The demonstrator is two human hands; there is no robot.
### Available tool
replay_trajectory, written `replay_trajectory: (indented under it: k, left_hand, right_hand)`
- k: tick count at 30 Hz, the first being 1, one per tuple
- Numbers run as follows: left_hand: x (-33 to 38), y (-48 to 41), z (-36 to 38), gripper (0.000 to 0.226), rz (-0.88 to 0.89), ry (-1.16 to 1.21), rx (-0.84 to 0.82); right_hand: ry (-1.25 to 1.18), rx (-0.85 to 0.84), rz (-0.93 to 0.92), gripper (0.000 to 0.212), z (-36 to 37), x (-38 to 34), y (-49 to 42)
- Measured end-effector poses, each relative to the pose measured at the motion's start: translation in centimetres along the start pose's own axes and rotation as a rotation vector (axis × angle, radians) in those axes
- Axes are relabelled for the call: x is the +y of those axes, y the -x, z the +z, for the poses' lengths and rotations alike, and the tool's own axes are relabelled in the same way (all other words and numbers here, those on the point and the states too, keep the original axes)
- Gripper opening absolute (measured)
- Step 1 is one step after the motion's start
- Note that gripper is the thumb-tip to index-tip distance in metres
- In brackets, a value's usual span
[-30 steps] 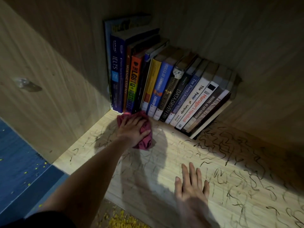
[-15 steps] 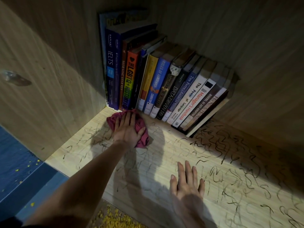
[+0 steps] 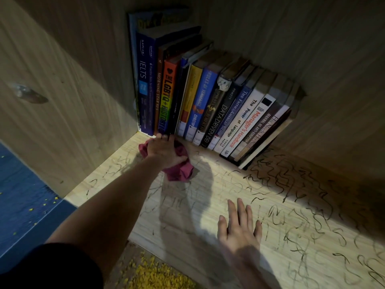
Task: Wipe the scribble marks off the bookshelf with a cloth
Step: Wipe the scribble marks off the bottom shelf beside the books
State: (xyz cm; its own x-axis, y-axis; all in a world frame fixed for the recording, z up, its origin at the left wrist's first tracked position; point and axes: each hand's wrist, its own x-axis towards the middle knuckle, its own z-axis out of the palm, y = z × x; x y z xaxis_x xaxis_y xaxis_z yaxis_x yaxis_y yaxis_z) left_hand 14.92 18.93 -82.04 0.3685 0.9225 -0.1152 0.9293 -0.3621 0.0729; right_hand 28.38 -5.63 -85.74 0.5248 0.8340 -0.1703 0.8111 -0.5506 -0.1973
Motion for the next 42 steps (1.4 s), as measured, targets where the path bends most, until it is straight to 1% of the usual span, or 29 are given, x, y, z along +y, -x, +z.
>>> replay_trajectory:
  k: [3,6,8,9,11,13,14,15,18,19,21,25,29,33,35,36,38,40,42]
  left_hand:
    - [-0.3,-0.2,-1.1,0.091,0.027,-0.028,-0.093]
    - [0.2,2.6,-1.5,0.067,0.068,-0.071,-0.084]
    - [0.5,5.3,-0.8,0.049,0.081,-0.074,-0.053]
    - [0.3,6.5,-0.3,0.044,0.084,-0.065,-0.031]
    - [-0.4,7.5,0.6,0.042,0.075,0.038,0.107]
    - [-0.6,6.5,0.1,0.042,0.032,0.25,0.29]
    - [-0.5,5.4,-0.2,0.042,-0.006,0.33,0.342]
    - [-0.4,4.2,-0.5,0.044,-0.034,0.371,0.34]
    - [0.2,1.9,0.7,0.053,-0.025,0.352,0.168]
    - [0.1,1.6,1.5,0.054,-0.017,0.359,0.134]
    - [-0.7,1.1,2.6,0.056,-0.004,0.33,0.122]
    - [-1.6,1.0,1.8,0.067,0.035,0.109,0.092]
    - [-0.6,0.7,0.3,0.061,0.022,-0.063,-0.015]
    - [1.2,1.0,-0.6,0.059,-0.097,-0.124,-0.114]
    - [1.1,1.7,-0.2,0.055,-0.162,-0.151,-0.16]
    - [1.0,2.4,0.1,0.052,-0.176,-0.176,-0.176]
    - [0.7,3.8,0.6,0.049,-0.161,-0.245,-0.155]
    - [0.7,5.5,0.5,0.049,-0.098,-0.254,-0.06]
    - [0.9,5.5,0.7,0.053,0.05,-0.182,0.053]
  right_hand:
    - [-0.011,0.0,0.0,0.092,0.1,0.1,-0.1]
    - [-0.004,0.017,-0.002,0.091,0.2,0.0,0.1]
    - [-0.002,0.021,-0.008,0.089,0.1,-0.1,0.1]
    - [-0.008,0.019,-0.009,0.089,0.0,-0.2,0.1]
    - [-0.022,0.011,-0.004,0.09,-0.1,-0.2,0.2]
    - [-0.026,0.007,0.009,0.091,-0.1,-0.2,0.1]
    - [-0.028,0.0,0.015,0.09,-0.1,-0.2,0.0]
    - [-0.029,-0.013,0.022,0.086,-0.2,-0.3,-0.1]
    - [-0.01,-0.04,0.037,0.074,-0.4,-0.3,-0.2]
    - [-0.016,-0.016,0.029,0.075,-0.4,-0.3,-0.2]
    - [-0.039,0.046,0.008,0.082,0.1,-0.2,0.0]
    - [-0.055,0.08,0.011,0.085,0.6,-0.2,0.2]
    - [-0.015,0.035,0.028,0.091,0.1,-0.2,-0.1]
    - [0.012,-0.017,0.033,0.095,-0.4,-0.4,0.1]
    - [0.0,-0.033,0.034,0.089,-0.6,-0.6,0.2]
    - [-0.007,-0.042,0.034,0.08,-0.8,-0.6,0.3]
    - [-0.011,-0.075,0.039,0.06,-1.2,-0.6,0.2]
    - [-0.015,-0.085,0.04,0.055,-1.3,-0.8,0.2]
    - [-0.011,-0.081,0.04,0.055,-1.2,-0.8,0.1]
